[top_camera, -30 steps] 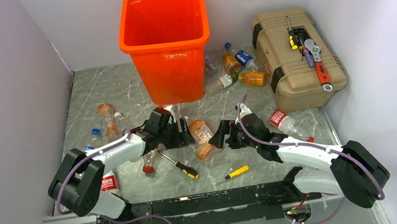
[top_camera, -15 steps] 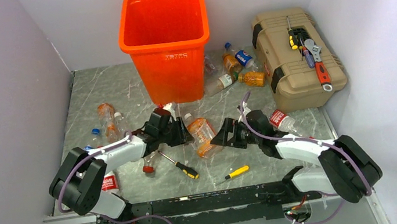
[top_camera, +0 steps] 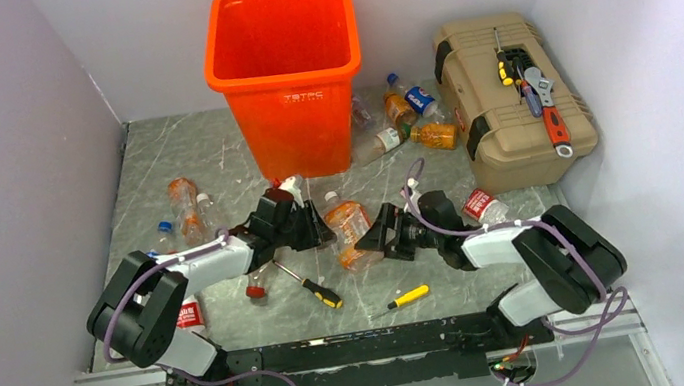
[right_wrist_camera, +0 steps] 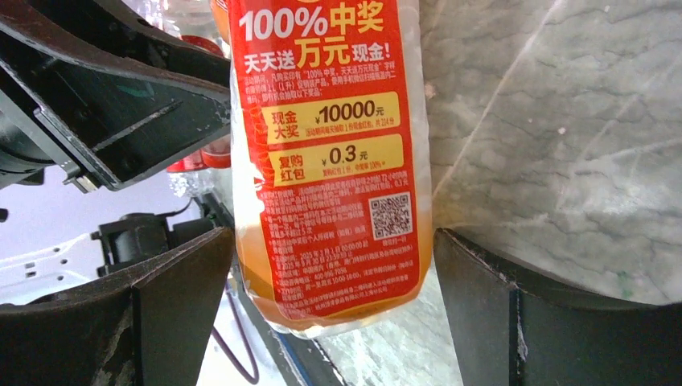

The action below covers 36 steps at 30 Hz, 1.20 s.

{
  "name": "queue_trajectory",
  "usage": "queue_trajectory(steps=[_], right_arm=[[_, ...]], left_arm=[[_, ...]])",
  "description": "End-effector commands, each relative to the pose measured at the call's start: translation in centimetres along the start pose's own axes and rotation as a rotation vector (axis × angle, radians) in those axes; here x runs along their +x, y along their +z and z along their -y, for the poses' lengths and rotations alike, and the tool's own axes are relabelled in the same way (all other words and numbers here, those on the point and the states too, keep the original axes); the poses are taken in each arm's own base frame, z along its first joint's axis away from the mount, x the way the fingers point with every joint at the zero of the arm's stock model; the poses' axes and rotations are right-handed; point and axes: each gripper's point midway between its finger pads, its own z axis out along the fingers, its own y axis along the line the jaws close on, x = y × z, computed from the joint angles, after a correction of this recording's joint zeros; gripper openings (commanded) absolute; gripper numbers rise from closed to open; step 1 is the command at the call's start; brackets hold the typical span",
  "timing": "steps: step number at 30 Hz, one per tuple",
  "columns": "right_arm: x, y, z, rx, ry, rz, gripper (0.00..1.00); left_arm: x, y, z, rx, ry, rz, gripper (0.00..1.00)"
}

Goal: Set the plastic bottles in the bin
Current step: Pick up the plastic bottle at the center of the board.

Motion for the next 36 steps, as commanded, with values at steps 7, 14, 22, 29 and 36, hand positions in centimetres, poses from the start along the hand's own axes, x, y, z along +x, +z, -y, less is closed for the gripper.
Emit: queue_trajectory(steps=[7,14,22,29,36], right_arm=[[-0.1,1.2,-0.8,-0.095,0.066,-0.001,0.95],[0.1,1.3,-1.4,-0.129,0.056,-0.004,0.77],[0.1,-0.1,-2.9,-0.198,-0.012,0.031,0.44],[-1.4,-3.3,-5.4,-0.134,-0.322,0.148,0.31],[-3.1,-9.2,-11.7,-0.246,-0.634,0.363,0.02]], left_arm=[[3.4,0.1,-4.3,-0.144,-0.007,-0.076,0.37],[3.1,0.0,-4.0,-0.133,-0.005,-0.065,0.37],[0.9,-2.0,-1.3,-0.078,0.005,-0.008,0.61],[-4.1,-8.7,3.5,-0.015,0.075,0.146,0.86],[-11.2,-19.0,9.9,0.104,0.212,0.450,1.00]])
